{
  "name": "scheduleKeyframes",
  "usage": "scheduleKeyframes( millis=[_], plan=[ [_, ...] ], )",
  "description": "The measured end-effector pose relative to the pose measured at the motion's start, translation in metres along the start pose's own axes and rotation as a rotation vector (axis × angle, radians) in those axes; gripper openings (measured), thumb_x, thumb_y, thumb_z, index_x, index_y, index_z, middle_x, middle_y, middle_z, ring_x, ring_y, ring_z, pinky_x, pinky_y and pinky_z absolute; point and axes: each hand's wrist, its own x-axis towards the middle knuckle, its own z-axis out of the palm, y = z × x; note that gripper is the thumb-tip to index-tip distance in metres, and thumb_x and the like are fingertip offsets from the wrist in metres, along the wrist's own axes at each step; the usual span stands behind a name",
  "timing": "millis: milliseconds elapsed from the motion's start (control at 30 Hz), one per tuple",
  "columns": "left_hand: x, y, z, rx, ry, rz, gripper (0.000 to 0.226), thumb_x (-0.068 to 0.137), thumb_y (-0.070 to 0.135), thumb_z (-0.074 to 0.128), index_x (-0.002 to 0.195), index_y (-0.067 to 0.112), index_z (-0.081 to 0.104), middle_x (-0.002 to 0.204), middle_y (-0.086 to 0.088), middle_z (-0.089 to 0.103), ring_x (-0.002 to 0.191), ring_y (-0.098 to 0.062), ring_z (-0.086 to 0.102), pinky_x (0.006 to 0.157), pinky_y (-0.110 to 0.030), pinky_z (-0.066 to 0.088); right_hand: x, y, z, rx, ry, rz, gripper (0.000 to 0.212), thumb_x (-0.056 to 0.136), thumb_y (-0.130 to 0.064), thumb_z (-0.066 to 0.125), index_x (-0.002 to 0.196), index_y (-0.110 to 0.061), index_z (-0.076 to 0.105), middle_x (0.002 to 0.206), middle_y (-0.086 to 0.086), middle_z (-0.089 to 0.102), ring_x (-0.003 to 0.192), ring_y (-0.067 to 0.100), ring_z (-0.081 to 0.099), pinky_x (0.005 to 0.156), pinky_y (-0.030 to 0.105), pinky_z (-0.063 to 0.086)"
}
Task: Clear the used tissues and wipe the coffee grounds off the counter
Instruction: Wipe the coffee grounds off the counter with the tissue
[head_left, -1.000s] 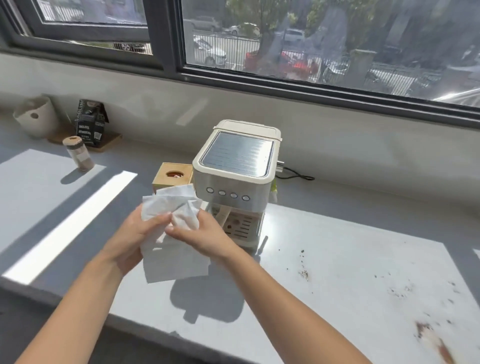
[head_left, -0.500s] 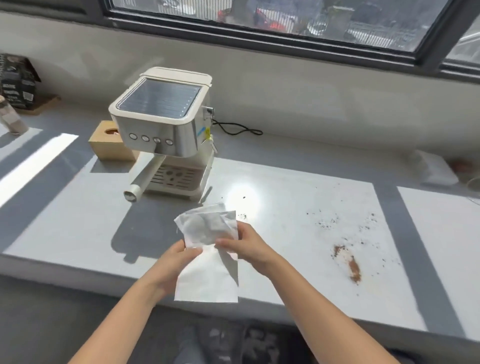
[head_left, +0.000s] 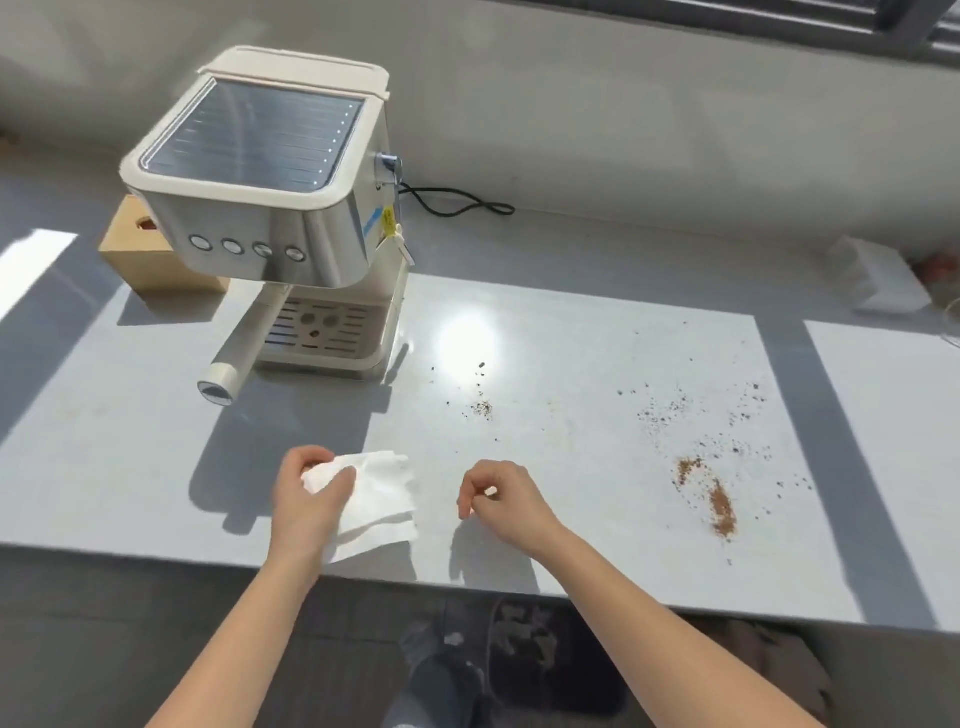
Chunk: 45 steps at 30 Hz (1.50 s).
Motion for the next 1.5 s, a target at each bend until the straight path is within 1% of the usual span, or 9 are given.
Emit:
scheduleKeyframes(
  millis=[167, 267, 400, 567, 667, 833, 1100, 1333, 1500],
  plan=[
    [0.025, 0.002, -0.014, 0.584, 0.081, 0.606, 0.026, 0.079, 0.006, 0.067, 0.099, 0.017, 0.054, 0.092, -0.001, 0.062, 0.084, -0.025, 0.056, 0.071, -0.039, 0.043, -0.001, 0.036, -0.009, -0.312, 0.434, -0.057, 0.026, 0.078, 0.003, 0.055, 0.089, -0.017, 0.067, 0.102, -0.004, 0.061, 0.092, 0.015, 0.056, 0.079, 0.030, 0.043],
    [0.021, -0.016, 0.005, 0.874, -0.271, 0.431, 0.017, 0.088, 0.035, 0.060, 0.097, 0.020, 0.060, 0.092, 0.006, 0.065, 0.090, -0.020, 0.060, 0.081, -0.040, 0.043, -0.003, 0.060, -0.017, -0.452, 0.515, -0.028, 0.022, 0.086, -0.007, 0.061, 0.106, -0.016, 0.065, 0.122, 0.001, 0.056, 0.114, 0.019, 0.049, 0.099, 0.033, 0.035],
    [0.025, -0.028, 0.017, 0.939, -0.198, 0.508, 0.005, 0.090, 0.021, 0.056, 0.089, 0.017, 0.059, 0.084, -0.007, 0.065, 0.078, -0.031, 0.062, 0.069, -0.042, 0.049, -0.012, 0.088, -0.032, -0.617, 0.471, 0.009, 0.032, 0.092, -0.014, 0.051, 0.124, -0.018, 0.048, 0.140, 0.000, 0.037, 0.129, 0.020, 0.035, 0.117, 0.045, 0.020],
    [0.029, -0.049, 0.022, 0.965, -0.285, 0.586, 0.028, 0.095, 0.017, 0.042, 0.122, 0.017, 0.048, 0.144, -0.002, 0.040, 0.114, -0.029, 0.051, 0.081, -0.046, 0.050, -0.014, 0.108, -0.042, -0.747, 0.385, 0.118, 0.050, 0.098, -0.030, 0.030, 0.146, -0.017, 0.032, 0.157, -0.001, 0.024, 0.146, 0.016, 0.015, 0.121, 0.041, 0.002],
    [0.036, -0.061, 0.024, 1.112, -0.303, 0.596, 0.062, 0.093, 0.041, 0.012, 0.149, 0.016, 0.020, 0.160, 0.002, 0.010, 0.146, -0.017, 0.014, 0.118, -0.039, 0.018, -0.011, 0.112, -0.040, -0.799, 0.383, 0.130, 0.054, 0.097, -0.034, 0.020, 0.149, -0.019, 0.026, 0.159, -0.001, 0.021, 0.147, 0.015, 0.011, 0.120, 0.038, -0.001],
    [0.031, -0.047, 0.076, 1.189, -0.436, 0.649, 0.067, 0.088, 0.045, -0.002, 0.145, 0.014, -0.016, 0.155, 0.002, -0.021, 0.143, -0.014, -0.022, 0.118, -0.034, -0.012, -0.009, 0.114, -0.039, -0.792, 0.394, 0.119, 0.053, 0.097, -0.032, 0.026, 0.148, -0.019, 0.027, 0.158, -0.001, 0.023, 0.147, 0.015, 0.012, 0.119, 0.039, 0.002],
    [-0.010, -0.037, 0.131, 1.282, -0.661, 1.067, 0.062, 0.094, 0.040, 0.034, 0.146, 0.008, 0.029, 0.156, -0.008, 0.022, 0.143, -0.028, 0.022, 0.110, -0.044, 0.015, -0.009, 0.117, -0.041, -0.786, 0.382, 0.115, 0.052, 0.097, -0.032, 0.030, 0.147, -0.019, 0.029, 0.158, -0.001, 0.024, 0.147, 0.015, 0.014, 0.119, 0.041, 0.007],
    [-0.006, -0.041, 0.082, 0.915, -0.577, 0.769, 0.045, 0.080, 0.011, 0.044, 0.125, 0.011, 0.048, 0.150, -0.006, 0.034, 0.135, -0.022, 0.036, 0.111, -0.030, 0.028, -0.011, 0.117, -0.043, -0.755, 0.379, 0.099, 0.051, 0.098, -0.031, 0.027, 0.148, -0.018, 0.028, 0.159, -0.001, 0.021, 0.148, 0.015, 0.011, 0.119, 0.041, 0.004],
    [-0.004, -0.058, 0.043, 0.900, -0.273, 0.605, 0.044, 0.094, 0.033, 0.029, 0.129, 0.018, 0.050, 0.155, -0.007, 0.019, 0.137, -0.030, 0.027, 0.109, -0.051, 0.029, -0.010, 0.118, -0.053, -0.665, 0.381, 0.051, 0.048, 0.098, -0.028, 0.033, 0.145, -0.017, 0.036, 0.155, -0.002, 0.029, 0.144, 0.014, 0.019, 0.120, 0.032, 0.003]
  ],
)
